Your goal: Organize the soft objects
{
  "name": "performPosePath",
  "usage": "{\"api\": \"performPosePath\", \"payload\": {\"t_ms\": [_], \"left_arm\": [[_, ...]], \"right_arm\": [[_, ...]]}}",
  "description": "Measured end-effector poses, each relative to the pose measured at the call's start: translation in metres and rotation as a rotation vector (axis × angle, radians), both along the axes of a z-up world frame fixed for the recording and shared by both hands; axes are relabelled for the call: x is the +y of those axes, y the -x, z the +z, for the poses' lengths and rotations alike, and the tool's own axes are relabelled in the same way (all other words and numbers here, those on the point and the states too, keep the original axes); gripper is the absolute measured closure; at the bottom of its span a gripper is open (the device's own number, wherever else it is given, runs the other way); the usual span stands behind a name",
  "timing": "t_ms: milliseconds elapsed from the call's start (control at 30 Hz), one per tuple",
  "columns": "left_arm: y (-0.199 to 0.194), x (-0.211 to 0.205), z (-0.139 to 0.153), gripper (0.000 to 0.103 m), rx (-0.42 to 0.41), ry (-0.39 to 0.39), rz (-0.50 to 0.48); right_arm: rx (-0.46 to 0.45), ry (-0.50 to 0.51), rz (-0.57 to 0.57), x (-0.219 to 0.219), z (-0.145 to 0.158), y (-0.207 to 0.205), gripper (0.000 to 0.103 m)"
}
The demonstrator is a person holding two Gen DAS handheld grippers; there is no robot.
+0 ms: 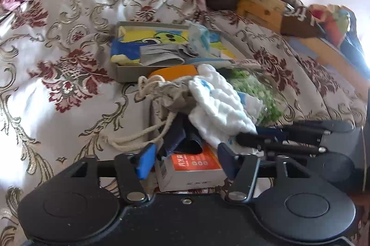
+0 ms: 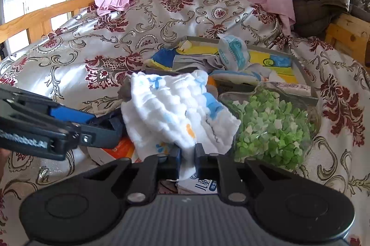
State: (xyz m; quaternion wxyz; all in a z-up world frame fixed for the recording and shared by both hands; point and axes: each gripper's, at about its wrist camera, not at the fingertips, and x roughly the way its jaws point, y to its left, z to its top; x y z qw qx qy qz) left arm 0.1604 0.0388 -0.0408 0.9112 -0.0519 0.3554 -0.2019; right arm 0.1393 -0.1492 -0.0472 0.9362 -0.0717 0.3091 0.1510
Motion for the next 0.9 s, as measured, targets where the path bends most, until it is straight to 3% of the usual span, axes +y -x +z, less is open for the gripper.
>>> {"api": "performPosePath", "payload": {"t_ms": [267,333,400,433,667,900], "left_arm": [[-0.005,0.0,-0.003,0.07,-0.014,0.008,0.043],[-0.007,-0.001,-0.001,0.088,-0.019,-0.015,0.064],[-0.007,0.0,0.0,0.093,-0.024,-0.014,0.078],[-0.006,0.001,0.001,0.102,-0.028,-0.004,0.077],[0.007,-0.015,0.009,0.102,-0.063,-0.031,0.02],[0.026,-0.016,0.024,0.102,-0.093,-0.007,0.018]], "right_arm": [[-0.017,0.025,-0.046,-0.002,0.008,0.003,0.093],[-0.028,0.038,-0.059,-0.002,0.009,0.004,0.093],[-0.046,0.056,-0.067,-0.002,0.011,0.006,0.093],[-0.054,0.064,-0.072,-0.003,0.011,0.007,0.093],[-0.109,0.09,-0.106,-0.01,0.017,0.015,0.093],[-0.204,0.094,-0.151,-0.023,0.035,0.036,0.093]]}}
